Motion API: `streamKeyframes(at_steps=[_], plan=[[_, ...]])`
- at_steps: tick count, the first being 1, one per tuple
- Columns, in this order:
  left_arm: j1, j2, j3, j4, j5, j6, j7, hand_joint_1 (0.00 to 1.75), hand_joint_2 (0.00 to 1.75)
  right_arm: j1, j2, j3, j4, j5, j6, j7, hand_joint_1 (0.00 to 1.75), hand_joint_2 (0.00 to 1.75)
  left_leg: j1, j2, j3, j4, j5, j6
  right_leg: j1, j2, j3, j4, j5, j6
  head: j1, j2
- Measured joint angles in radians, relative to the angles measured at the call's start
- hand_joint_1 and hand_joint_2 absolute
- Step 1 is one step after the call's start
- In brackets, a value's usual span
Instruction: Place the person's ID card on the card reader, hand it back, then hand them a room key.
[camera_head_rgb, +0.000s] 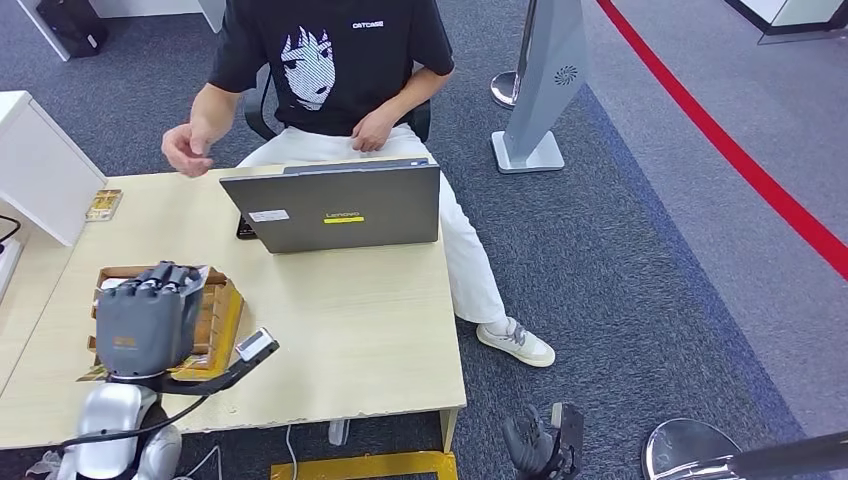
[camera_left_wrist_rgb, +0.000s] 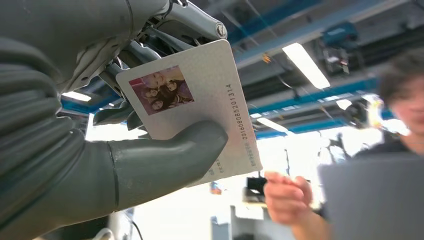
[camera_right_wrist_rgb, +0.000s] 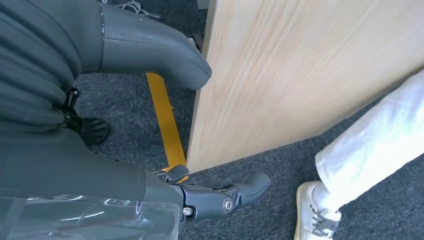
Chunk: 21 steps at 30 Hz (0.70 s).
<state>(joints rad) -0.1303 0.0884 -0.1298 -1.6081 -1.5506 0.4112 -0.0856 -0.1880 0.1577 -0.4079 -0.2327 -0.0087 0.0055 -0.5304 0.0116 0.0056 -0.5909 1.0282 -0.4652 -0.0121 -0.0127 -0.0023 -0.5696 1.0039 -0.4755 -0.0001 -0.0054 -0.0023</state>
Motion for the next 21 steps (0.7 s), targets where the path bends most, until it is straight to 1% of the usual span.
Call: streamKeyframes(at_steps=[2,5,10,12,14,16,21], plan=[[-0.001,-0.009,0.060,-0.033,0.008,-0.006,-0.016,1.75,1.75,0.000,0.002,-0.007,0.000,0.006,0.001,0.000,0.00,1.75,0.000,0.000,0.000,0.000,0.000,0.000,0.000,0.000,0.000,0.000,0.000,0.000,0.000,0.000],[-0.002,-0.016,0.117,-0.064,0.014,-0.010,-0.022,1.75,1.75,-0.001,0.004,-0.013,0.000,0.010,0.003,0.001,0.00,1.75,0.000,0.000,0.000,0.000,0.000,0.000,0.000,0.000,0.000,0.000,0.000,0.000,0.000,0.000],[-0.003,-0.023,0.159,-0.088,0.015,-0.016,-0.023,1.75,1.75,-0.001,0.006,-0.016,0.000,0.014,0.006,0.001,0.00,1.75,0.000,0.000,0.000,0.000,0.000,0.000,0.000,0.000,0.000,0.000,0.000,0.000,0.000,0.000],[-0.014,-0.023,0.175,-0.089,0.010,-0.033,-0.023,1.75,1.75,-0.002,0.006,-0.016,0.000,0.023,0.007,0.003,0.00,1.75,0.000,0.000,0.000,0.000,0.000,0.000,0.000,0.000,0.000,0.000,0.000,0.000,0.000,0.000],[-0.043,-0.014,0.195,-0.080,-0.002,-0.063,-0.020,1.75,1.75,-0.004,0.008,-0.016,-0.001,0.037,0.008,0.007,0.00,1.75,0.000,0.000,0.000,0.000,0.000,0.000,0.000,-0.001,0.000,0.000,0.000,0.000,0.000,0.000],[-0.089,0.004,0.217,-0.053,-0.011,-0.088,-0.012,1.75,1.75,-0.008,0.010,-0.016,-0.002,0.052,0.009,0.013,0.00,1.75,0.001,-0.001,0.000,0.000,0.001,-0.001,0.000,-0.001,0.000,0.000,0.000,-0.001,0.000,0.000],[-0.204,0.045,0.262,0.038,-0.015,-0.116,0.003,1.75,1.75,-0.019,0.017,-0.016,-0.002,0.080,0.010,0.023,0.00,1.75,0.001,-0.002,0.000,0.000,0.003,-0.002,0.000,-0.002,0.000,0.001,0.001,-0.002,0.000,0.000]])
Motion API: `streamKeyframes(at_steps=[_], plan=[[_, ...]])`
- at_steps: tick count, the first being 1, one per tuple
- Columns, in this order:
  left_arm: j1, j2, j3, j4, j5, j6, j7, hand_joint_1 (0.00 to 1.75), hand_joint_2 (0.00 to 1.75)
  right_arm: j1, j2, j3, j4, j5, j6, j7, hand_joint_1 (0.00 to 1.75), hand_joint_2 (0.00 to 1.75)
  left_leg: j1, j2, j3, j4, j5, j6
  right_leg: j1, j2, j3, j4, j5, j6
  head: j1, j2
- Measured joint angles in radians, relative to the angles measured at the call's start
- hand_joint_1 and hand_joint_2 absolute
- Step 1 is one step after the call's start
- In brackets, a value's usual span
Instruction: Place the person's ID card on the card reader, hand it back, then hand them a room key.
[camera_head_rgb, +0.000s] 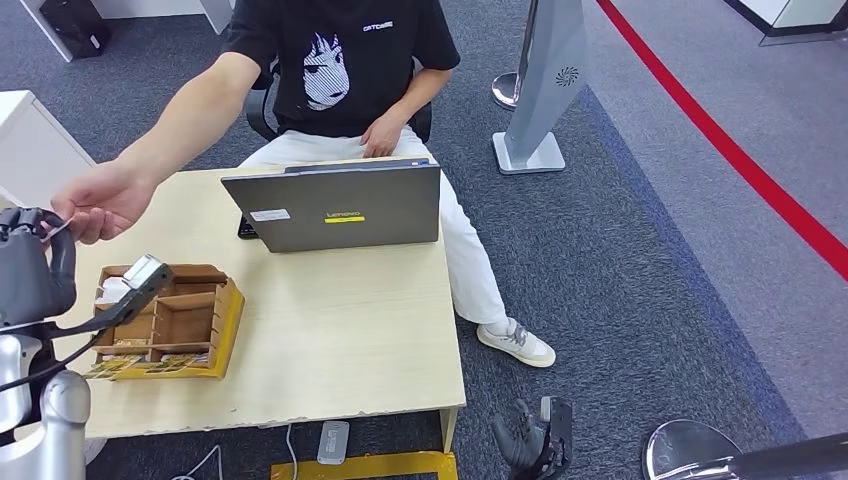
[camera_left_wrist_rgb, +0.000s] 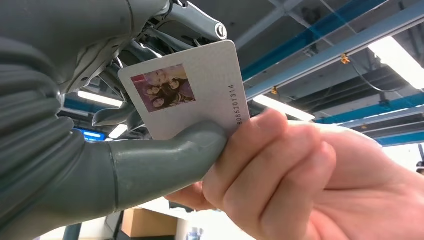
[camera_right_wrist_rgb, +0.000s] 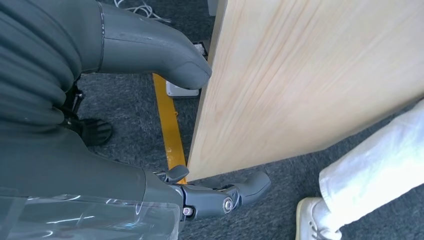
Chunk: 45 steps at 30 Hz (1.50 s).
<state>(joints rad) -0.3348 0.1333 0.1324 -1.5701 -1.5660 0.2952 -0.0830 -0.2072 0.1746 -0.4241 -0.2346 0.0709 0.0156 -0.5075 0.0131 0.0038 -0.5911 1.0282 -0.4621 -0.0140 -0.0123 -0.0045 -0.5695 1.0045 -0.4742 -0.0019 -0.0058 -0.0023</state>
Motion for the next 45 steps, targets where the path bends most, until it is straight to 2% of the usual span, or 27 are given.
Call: streamKeyframes(at_steps=[7,11,25,38,41,45], plan=[[-0.074,0.027,0.010,0.074,0.000,-0.011,0.025,1.75,1.75,-0.005,0.007,0.000,0.000,0.013,0.000,0.008,0.00,1.75,0.000,0.002,0.000,0.000,0.000,0.000,0.000,0.002,0.000,0.000,0.001,-0.001,0.000,0.000],[-0.086,0.031,0.011,0.095,0.000,-0.010,0.029,0.03,1.75,-0.006,0.008,0.000,0.000,0.016,0.001,0.009,0.00,1.75,-0.001,0.003,0.000,0.000,-0.001,0.000,0.000,0.003,-0.001,0.000,0.000,-0.001,0.000,0.000],[-0.069,0.030,0.015,0.130,0.000,0.006,0.019,0.00,1.75,-0.007,0.011,-0.002,0.000,0.023,0.001,0.009,0.00,1.75,0.000,0.002,-0.001,0.000,-0.002,0.000,0.000,0.002,-0.001,0.000,0.000,0.000,0.000,0.000],[0.079,-0.017,0.004,0.056,0.079,-0.039,-0.133,0.00,1.75,-0.003,0.011,-0.041,-0.001,0.019,0.002,-0.011,0.00,1.75,-0.001,0.002,-0.001,0.000,-0.002,0.000,0.000,0.003,-0.002,0.000,-0.001,0.000,0.000,0.000],[0.121,-0.008,-0.060,0.045,0.111,-0.080,-0.208,0.00,1.75,-0.001,0.011,-0.054,-0.003,0.014,0.001,-0.019,0.00,1.75,-0.001,0.002,-0.001,0.000,-0.002,0.000,0.000,0.003,-0.002,0.000,-0.001,0.000,-0.001,0.000],[0.189,0.019,-0.241,0.048,0.115,-0.082,-0.195,0.00,1.75,0.002,0.009,-0.078,-0.006,0.013,0.003,-0.030,0.00,1.75,-0.001,0.002,-0.001,0.000,-0.002,0.001,0.000,0.003,-0.002,0.000,-0.001,0.000,-0.001,0.000]])
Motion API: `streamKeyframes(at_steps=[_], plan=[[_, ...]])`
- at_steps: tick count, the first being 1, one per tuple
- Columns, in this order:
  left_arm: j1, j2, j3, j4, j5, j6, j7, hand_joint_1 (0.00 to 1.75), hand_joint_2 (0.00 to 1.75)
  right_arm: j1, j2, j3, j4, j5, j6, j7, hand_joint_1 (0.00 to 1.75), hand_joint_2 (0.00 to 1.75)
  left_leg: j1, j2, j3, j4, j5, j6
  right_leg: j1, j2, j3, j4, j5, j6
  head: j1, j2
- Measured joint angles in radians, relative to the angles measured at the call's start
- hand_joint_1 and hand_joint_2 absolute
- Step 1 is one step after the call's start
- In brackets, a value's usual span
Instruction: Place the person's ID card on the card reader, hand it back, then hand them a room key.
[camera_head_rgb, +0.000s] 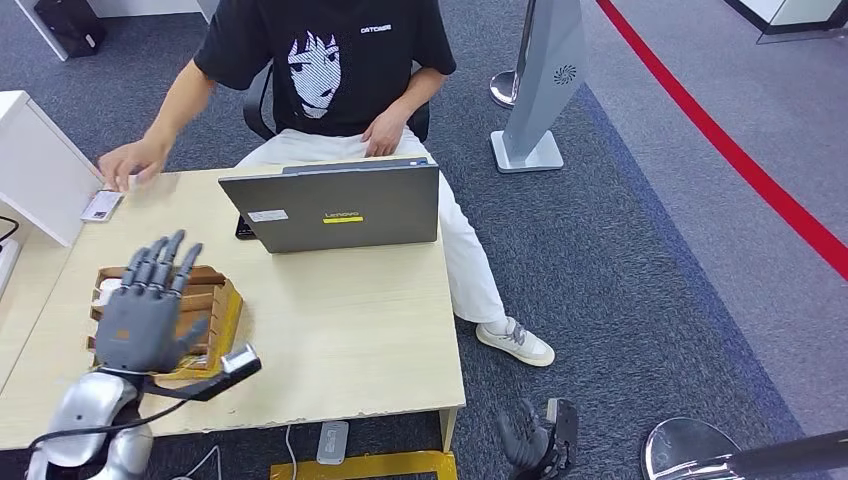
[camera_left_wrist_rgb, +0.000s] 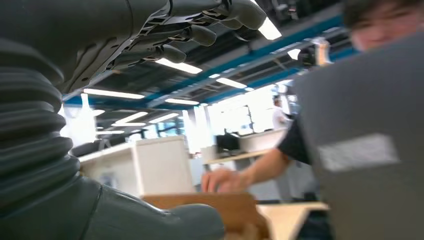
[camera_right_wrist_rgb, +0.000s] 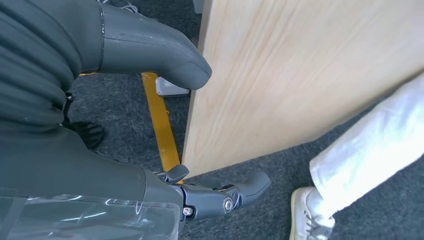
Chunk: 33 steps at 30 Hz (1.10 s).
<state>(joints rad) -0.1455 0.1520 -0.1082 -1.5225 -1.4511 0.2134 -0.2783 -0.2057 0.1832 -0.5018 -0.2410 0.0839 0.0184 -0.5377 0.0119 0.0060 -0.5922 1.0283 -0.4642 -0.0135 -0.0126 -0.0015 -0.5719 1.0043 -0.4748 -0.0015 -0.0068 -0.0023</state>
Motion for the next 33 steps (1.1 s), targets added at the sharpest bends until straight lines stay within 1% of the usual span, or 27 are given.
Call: streamKeyframes(at_steps=[3,6,8,11,19,25,28,33], plan=[[0.030,0.028,-0.120,0.011,0.003,0.010,0.031,0.00,1.75,0.003,-0.002,-0.020,-0.002,0.000,0.002,-0.004,0.00,1.75,0.000,0.000,0.000,0.000,0.000,0.000,0.000,0.000,0.000,0.000,0.000,0.000,0.000,0.000],[0.057,0.051,-0.199,0.025,0.014,0.030,0.049,0.00,1.75,0.006,-0.003,-0.038,-0.003,0.000,0.003,-0.009,0.00,1.75,0.000,0.000,0.000,0.000,0.000,0.000,0.000,0.000,0.000,0.000,0.000,0.000,0.000,0.000],[0.071,0.062,-0.222,0.035,0.023,0.035,0.054,0.00,1.75,0.008,-0.004,-0.047,-0.003,0.001,0.004,-0.011,0.00,1.75,0.000,0.000,0.000,0.000,-0.001,0.000,0.000,0.000,0.000,0.000,0.000,0.000,0.000,0.000],[0.083,0.078,-0.235,0.053,0.039,0.035,0.051,0.00,1.75,0.010,-0.005,-0.055,-0.003,0.006,0.007,-0.013,0.00,1.75,0.001,0.000,0.000,0.000,-0.001,0.000,0.000,0.000,0.000,0.000,0.000,0.000,0.000,0.000],[0.094,0.100,-0.245,0.092,0.039,0.036,0.046,0.00,1.75,0.012,-0.005,-0.070,-0.003,0.011,0.013,-0.014,0.00,1.75,0.000,0.000,0.000,0.000,0.000,0.000,0.000,0.000,0.000,0.000,0.000,0.000,0.000,0.000],[0.088,0.114,-0.235,0.109,0.018,0.044,0.090,0.00,1.75,0.014,-0.005,-0.075,-0.003,0.029,0.016,-0.015,0.00,1.75,0.000,0.000,0.000,0.000,-0.001,0.000,0.000,0.000,0.000,0.000,0.000,0.000,0.000,0.000],[0.084,0.115,-0.188,0.117,0.018,0.057,0.101,0.00,1.75,0.014,-0.005,-0.078,-0.003,0.043,0.017,-0.016,0.00,1.75,0.001,0.000,0.000,0.000,0.000,0.000,0.000,0.000,0.000,0.000,0.000,0.000,0.000,0.000],[0.082,0.107,-0.070,0.144,-0.009,0.102,0.120,0.00,1.75,0.015,-0.005,-0.087,-0.003,0.059,0.017,-0.018,0.00,1.75,0.001,0.000,0.000,0.000,0.000,0.000,0.000,0.000,0.000,0.000,0.000,0.000,0.000,0.000]])
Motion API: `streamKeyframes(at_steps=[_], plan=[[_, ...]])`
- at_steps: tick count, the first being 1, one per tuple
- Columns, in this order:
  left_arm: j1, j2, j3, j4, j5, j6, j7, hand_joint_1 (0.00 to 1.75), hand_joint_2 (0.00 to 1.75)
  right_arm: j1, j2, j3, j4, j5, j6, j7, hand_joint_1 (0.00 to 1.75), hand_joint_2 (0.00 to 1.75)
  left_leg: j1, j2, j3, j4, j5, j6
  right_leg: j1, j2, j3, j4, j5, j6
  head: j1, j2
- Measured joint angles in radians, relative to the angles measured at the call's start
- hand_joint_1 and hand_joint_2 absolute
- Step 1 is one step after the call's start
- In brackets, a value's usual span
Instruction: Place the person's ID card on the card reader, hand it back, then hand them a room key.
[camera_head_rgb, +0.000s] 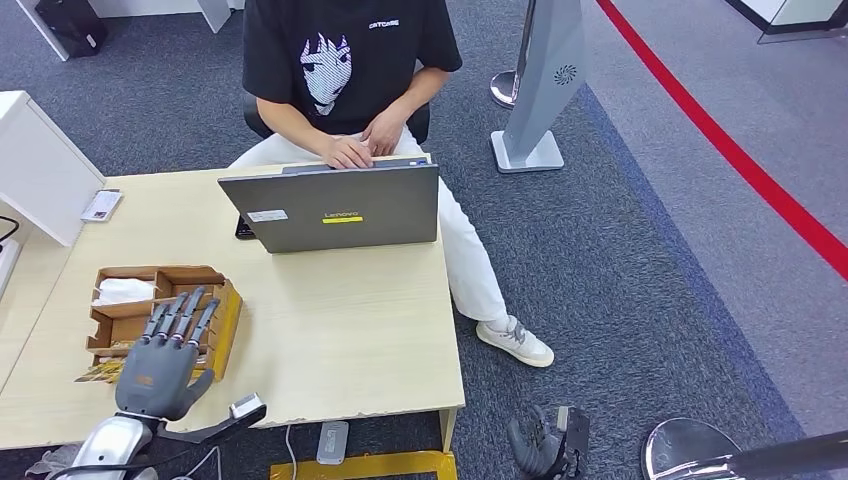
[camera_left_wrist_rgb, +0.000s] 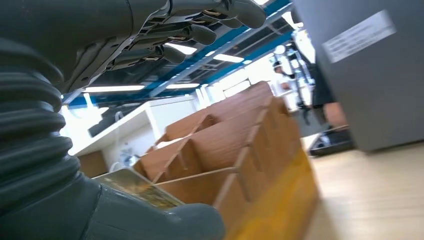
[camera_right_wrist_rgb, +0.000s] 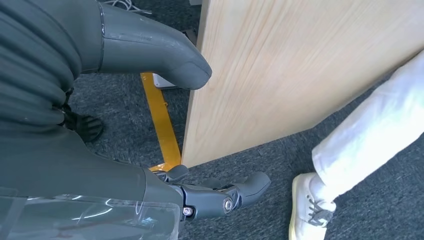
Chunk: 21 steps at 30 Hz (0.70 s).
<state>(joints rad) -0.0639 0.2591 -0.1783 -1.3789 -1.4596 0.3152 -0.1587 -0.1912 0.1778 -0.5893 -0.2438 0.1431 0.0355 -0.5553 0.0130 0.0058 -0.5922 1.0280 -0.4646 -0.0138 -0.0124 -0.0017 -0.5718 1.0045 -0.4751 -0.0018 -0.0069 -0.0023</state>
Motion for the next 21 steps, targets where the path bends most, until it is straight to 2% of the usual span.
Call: streamKeyframes(at_steps=[7,21], plan=[[-0.004,-0.011,0.104,0.020,-0.035,0.010,-0.003,0.00,1.75,0.000,0.000,-0.009,0.000,0.004,0.000,0.002,0.00,1.75,0.000,0.000,0.000,0.000,0.000,0.000,0.000,0.000,0.000,0.000,0.000,0.000,0.000,0.000],[0.029,-0.022,0.143,0.022,-0.048,-0.001,-0.033,0.00,1.75,0.000,0.000,-0.018,-0.004,0.015,0.003,-0.003,0.00,1.75,0.000,0.000,0.000,0.000,0.000,0.000,0.000,-0.001,0.000,0.000,0.000,0.000,0.000,0.000]])
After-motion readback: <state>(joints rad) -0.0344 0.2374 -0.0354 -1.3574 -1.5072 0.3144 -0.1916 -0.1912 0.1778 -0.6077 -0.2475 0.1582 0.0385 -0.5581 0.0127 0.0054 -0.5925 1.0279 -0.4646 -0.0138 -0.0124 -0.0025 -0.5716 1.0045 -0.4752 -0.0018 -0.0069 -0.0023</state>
